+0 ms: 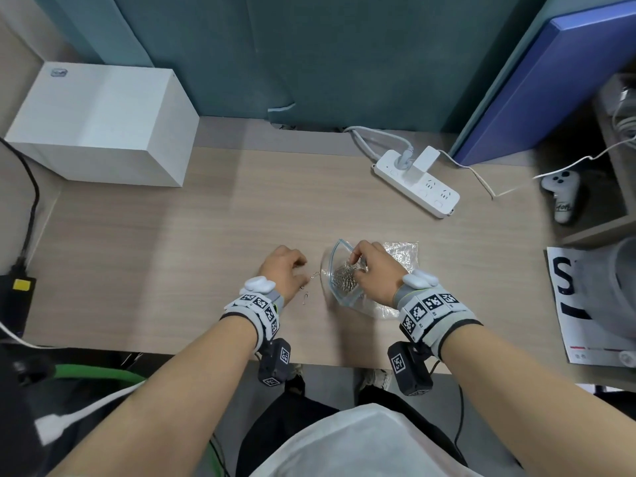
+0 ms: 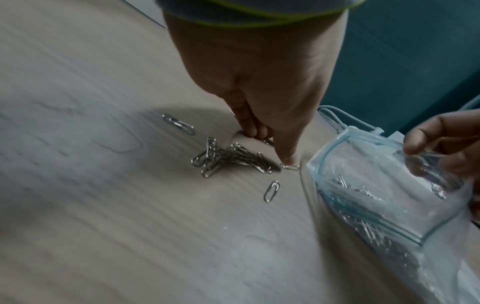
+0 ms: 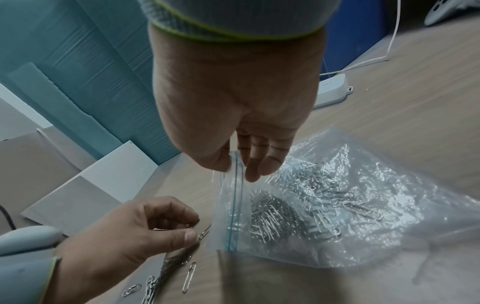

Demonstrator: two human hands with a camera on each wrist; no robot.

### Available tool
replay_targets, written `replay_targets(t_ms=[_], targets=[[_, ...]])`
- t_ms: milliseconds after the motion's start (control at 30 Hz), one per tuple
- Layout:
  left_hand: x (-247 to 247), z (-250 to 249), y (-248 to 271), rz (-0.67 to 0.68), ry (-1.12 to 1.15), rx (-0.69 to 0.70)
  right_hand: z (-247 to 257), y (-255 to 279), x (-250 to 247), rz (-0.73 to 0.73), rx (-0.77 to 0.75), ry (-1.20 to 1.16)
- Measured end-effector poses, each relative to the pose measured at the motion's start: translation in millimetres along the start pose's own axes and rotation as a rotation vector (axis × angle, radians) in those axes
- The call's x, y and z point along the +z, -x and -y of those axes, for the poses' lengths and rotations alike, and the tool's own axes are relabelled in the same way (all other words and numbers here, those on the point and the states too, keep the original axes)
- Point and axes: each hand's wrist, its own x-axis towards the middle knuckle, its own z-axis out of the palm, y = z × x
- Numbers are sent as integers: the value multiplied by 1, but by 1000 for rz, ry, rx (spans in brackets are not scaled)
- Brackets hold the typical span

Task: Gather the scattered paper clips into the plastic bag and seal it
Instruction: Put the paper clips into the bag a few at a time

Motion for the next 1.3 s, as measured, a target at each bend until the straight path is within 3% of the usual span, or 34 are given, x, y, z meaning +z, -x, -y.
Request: replay_targets(t_ms=[367, 433, 533, 633, 867, 967, 1133, 1300], targets=[[5, -6, -12, 23, -135, 89, -1, -1, -2, 10, -10, 10], [-3, 6, -11, -25, -222, 118, 1, -2, -3, 12, -10, 11], [-14, 23, -9, -95, -237, 50, 3, -2, -2, 11, -4, 11], [-19, 27, -7, -52, -169, 6, 4, -3, 0, 10, -6, 15], [-10, 27, 14, 67, -135, 79, 4, -4, 3, 6, -11, 14], [-17, 26, 17, 113, -257, 188, 3, -5, 3, 1, -8, 15], [-32, 20, 12, 313, -450, 284, 5, -5, 3, 17, -6, 20], [-28, 20, 4, 271, -284, 308, 6, -3, 4, 23, 1, 4]])
